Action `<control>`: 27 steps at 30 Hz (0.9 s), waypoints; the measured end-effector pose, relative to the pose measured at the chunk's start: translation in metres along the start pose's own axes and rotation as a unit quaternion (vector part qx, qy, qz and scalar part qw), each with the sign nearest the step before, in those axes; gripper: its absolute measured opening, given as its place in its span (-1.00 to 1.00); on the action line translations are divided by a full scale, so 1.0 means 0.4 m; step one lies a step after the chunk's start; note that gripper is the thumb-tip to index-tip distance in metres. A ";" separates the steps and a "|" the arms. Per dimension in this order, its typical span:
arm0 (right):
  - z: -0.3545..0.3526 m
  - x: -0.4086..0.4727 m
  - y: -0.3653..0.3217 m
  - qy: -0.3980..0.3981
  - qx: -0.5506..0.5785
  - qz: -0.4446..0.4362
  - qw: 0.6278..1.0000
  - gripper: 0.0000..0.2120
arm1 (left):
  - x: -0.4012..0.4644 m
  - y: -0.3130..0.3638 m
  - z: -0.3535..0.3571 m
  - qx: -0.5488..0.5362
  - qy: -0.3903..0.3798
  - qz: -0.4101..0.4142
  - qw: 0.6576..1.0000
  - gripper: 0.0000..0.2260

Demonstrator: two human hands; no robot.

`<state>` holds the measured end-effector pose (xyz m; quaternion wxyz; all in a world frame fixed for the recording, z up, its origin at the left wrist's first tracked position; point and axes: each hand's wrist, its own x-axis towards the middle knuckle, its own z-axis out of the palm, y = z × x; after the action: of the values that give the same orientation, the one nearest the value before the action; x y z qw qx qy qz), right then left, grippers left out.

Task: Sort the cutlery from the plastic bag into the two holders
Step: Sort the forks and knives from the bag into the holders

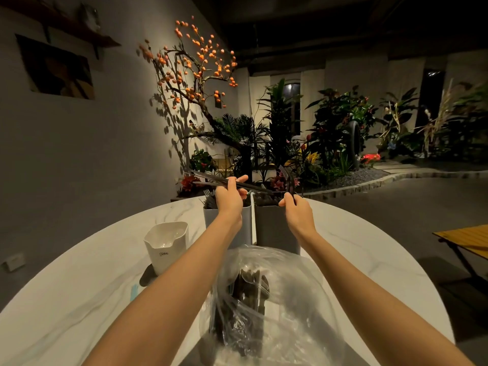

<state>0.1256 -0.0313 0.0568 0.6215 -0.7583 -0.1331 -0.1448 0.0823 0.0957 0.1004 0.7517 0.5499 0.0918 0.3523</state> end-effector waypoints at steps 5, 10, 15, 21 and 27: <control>-0.003 0.023 0.000 -0.001 0.053 -0.052 0.997 -0.71 | 0.030 -0.013 0.034 0.033 -0.022 0.016 0.999 -0.83; -0.003 0.041 0.018 0.007 0.069 -0.067 0.995 -0.72 | 0.050 -0.037 0.065 0.151 -0.080 0.013 0.985 -0.85; 0.004 0.058 0.046 -0.012 0.087 -0.066 0.994 -0.73 | 0.064 -0.053 0.080 0.378 -0.133 0.023 0.916 -0.77; 0.016 0.073 0.078 -0.022 0.083 -0.059 0.995 -0.71 | 0.055 -0.068 0.091 0.431 -0.158 0.074 0.885 -0.54; 0.022 0.080 0.075 -0.017 0.089 -0.059 0.994 -0.70 | 0.055 -0.090 0.055 0.417 -0.146 0.278 0.853 -0.27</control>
<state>0.1673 -0.0278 0.0403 0.6743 -0.6933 -0.2008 -0.1558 0.1254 0.0876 0.0821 0.3276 0.8593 -0.0372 0.3911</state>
